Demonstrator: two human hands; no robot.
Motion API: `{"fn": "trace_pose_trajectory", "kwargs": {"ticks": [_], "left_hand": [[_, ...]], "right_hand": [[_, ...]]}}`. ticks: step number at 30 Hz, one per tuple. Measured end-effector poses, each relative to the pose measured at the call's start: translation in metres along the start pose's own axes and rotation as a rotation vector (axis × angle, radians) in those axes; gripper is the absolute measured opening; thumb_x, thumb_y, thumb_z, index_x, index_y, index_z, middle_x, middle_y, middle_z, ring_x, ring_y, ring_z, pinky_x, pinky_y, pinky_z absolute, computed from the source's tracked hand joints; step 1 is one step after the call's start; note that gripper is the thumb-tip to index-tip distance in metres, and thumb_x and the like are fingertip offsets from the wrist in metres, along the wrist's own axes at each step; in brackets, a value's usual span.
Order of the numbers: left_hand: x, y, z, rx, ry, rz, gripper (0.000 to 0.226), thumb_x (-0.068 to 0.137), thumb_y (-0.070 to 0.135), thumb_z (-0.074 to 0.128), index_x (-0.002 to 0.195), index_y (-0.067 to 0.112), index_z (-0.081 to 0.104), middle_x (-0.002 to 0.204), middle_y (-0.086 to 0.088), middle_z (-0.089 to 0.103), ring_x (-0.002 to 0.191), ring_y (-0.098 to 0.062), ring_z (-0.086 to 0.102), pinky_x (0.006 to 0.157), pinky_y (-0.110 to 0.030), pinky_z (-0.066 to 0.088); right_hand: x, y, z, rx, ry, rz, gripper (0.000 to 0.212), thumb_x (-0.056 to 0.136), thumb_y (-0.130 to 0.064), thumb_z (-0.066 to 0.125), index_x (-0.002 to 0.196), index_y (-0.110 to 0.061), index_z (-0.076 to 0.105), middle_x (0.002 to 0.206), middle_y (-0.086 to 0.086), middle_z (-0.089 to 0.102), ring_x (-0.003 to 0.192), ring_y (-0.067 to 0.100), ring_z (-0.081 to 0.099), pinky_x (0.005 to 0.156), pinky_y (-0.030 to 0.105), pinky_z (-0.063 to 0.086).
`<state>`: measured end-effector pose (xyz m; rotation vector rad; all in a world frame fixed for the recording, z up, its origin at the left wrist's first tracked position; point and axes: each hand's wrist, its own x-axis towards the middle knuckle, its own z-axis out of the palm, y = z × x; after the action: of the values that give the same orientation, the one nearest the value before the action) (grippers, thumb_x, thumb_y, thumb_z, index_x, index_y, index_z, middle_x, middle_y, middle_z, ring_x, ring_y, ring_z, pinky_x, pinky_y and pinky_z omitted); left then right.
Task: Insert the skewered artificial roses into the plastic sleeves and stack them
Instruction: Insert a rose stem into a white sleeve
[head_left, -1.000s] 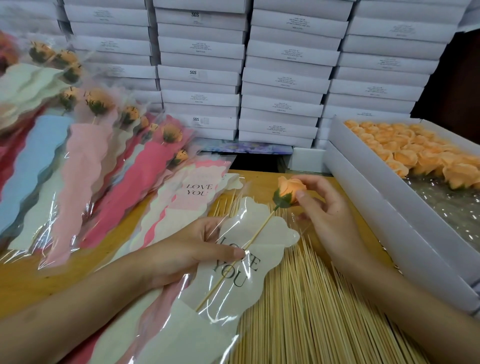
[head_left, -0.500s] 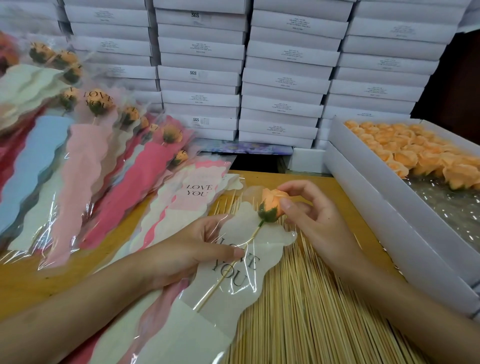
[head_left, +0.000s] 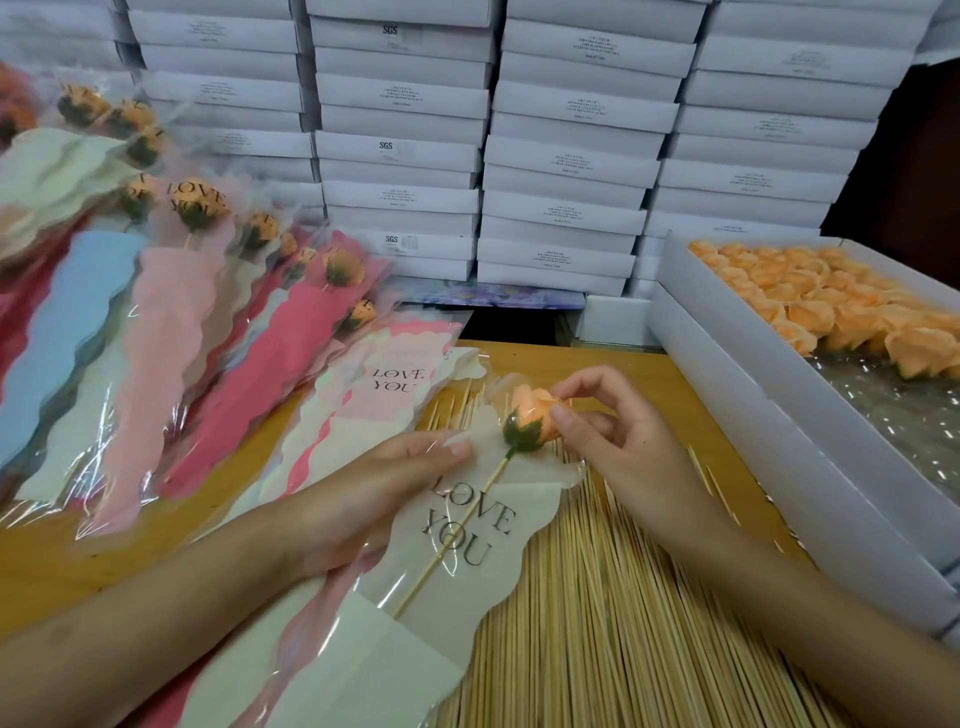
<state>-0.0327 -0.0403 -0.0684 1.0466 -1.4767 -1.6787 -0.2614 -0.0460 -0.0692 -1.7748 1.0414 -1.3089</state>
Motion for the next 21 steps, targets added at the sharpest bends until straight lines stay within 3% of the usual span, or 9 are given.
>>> {"fn": "trace_pose_trajectory", "kwargs": {"ticks": [3,5,6,8,10,14,18,19,21], "left_hand": [[0.0031,-0.0045,-0.0010,-0.009,0.201,-0.028,0.064,0.054,0.059,0.074,0.108,0.024,0.072,0.111,0.007,0.073,0.116,-0.015,0.061,0.072,-0.026,0.029],[0.0046,-0.0044,0.0002,-0.060,0.242,-0.041,0.064,0.058,0.055,0.074,0.114,0.024,0.068,0.117,0.012,0.070,0.125,-0.008,0.052,0.092,-0.030,0.037],[0.0050,-0.0040,0.0012,-0.081,0.245,-0.049,0.063,0.060,0.053,0.074,0.116,0.024,0.067,0.120,0.013,0.069,0.128,-0.007,0.049,0.107,-0.034,0.031],[0.0056,-0.0027,0.0027,-0.125,0.256,-0.047,0.062,0.060,0.048,0.077,0.116,0.023,0.068,0.118,0.013,0.069,0.127,-0.006,0.050,0.115,-0.036,0.024],[0.0075,-0.0028,0.0025,-0.160,0.285,-0.029,0.054,0.061,0.034,0.084,0.111,0.020,0.070,0.108,0.014,0.073,0.116,-0.001,0.057,0.106,-0.023,0.034],[0.0100,-0.0030,0.0036,-0.201,0.321,-0.008,0.025,0.078,0.025,0.067,0.101,0.017,0.070,0.089,0.014,0.076,0.079,0.009,0.067,0.060,-0.004,0.047],[0.0065,-0.0010,0.0031,-0.270,0.267,-0.014,0.019,0.086,0.020,0.061,0.100,0.017,0.072,0.090,0.010,0.076,0.077,0.004,0.070,0.053,-0.007,0.049],[0.0065,-0.0003,0.0036,-0.273,0.270,-0.017,0.018,0.087,0.019,0.060,0.100,0.017,0.072,0.090,0.009,0.076,0.076,0.003,0.070,0.052,-0.008,0.049],[0.0074,0.0007,0.0048,-0.270,0.292,-0.016,0.018,0.088,0.016,0.060,0.089,0.018,0.078,0.086,0.008,0.077,0.074,0.003,0.070,0.051,-0.008,0.049]], "right_hand": [[0.0005,-0.0001,0.0005,0.004,0.039,0.020,0.032,0.083,-0.044,0.057,0.105,-0.020,0.054,0.098,-0.016,0.067,0.083,0.009,0.071,0.074,0.020,0.054],[0.0010,-0.0002,0.0002,0.005,0.050,0.034,0.033,0.083,-0.043,0.056,0.103,-0.017,0.054,0.095,-0.013,0.067,0.082,0.009,0.071,0.074,0.019,0.054],[0.0010,-0.0004,0.0000,0.003,0.049,0.039,0.034,0.082,-0.043,0.056,0.102,-0.015,0.055,0.094,-0.011,0.068,0.081,0.010,0.071,0.073,0.018,0.053],[0.0008,-0.0013,-0.0005,0.001,0.041,0.047,0.038,0.080,-0.046,0.058,0.099,-0.013,0.058,0.089,-0.006,0.072,0.080,0.010,0.071,0.072,0.017,0.053],[0.0005,-0.0034,-0.0006,0.010,0.039,0.056,0.047,0.074,-0.053,0.060,0.097,-0.011,0.061,0.085,-0.004,0.073,0.079,0.009,0.071,0.073,0.016,0.052],[0.0004,-0.0047,-0.0011,0.014,0.034,0.097,0.046,0.074,-0.052,0.062,0.096,-0.013,0.061,0.082,-0.004,0.074,0.078,0.008,0.071,0.076,0.020,0.053],[-0.0006,-0.0029,-0.0021,-0.032,0.041,0.128,0.043,0.076,-0.052,0.062,0.092,-0.012,0.059,0.079,-0.002,0.074,0.081,0.035,0.068,0.075,0.047,0.055],[-0.0006,-0.0030,-0.0027,-0.022,0.043,0.123,0.043,0.076,-0.051,0.063,0.090,-0.011,0.060,0.079,-0.003,0.074,0.081,0.034,0.068,0.074,0.045,0.056],[-0.0001,-0.0038,-0.0027,0.011,0.051,0.075,0.038,0.077,-0.047,0.065,0.084,-0.009,0.064,0.080,-0.006,0.070,0.078,0.013,0.068,0.072,0.021,0.052]]}}
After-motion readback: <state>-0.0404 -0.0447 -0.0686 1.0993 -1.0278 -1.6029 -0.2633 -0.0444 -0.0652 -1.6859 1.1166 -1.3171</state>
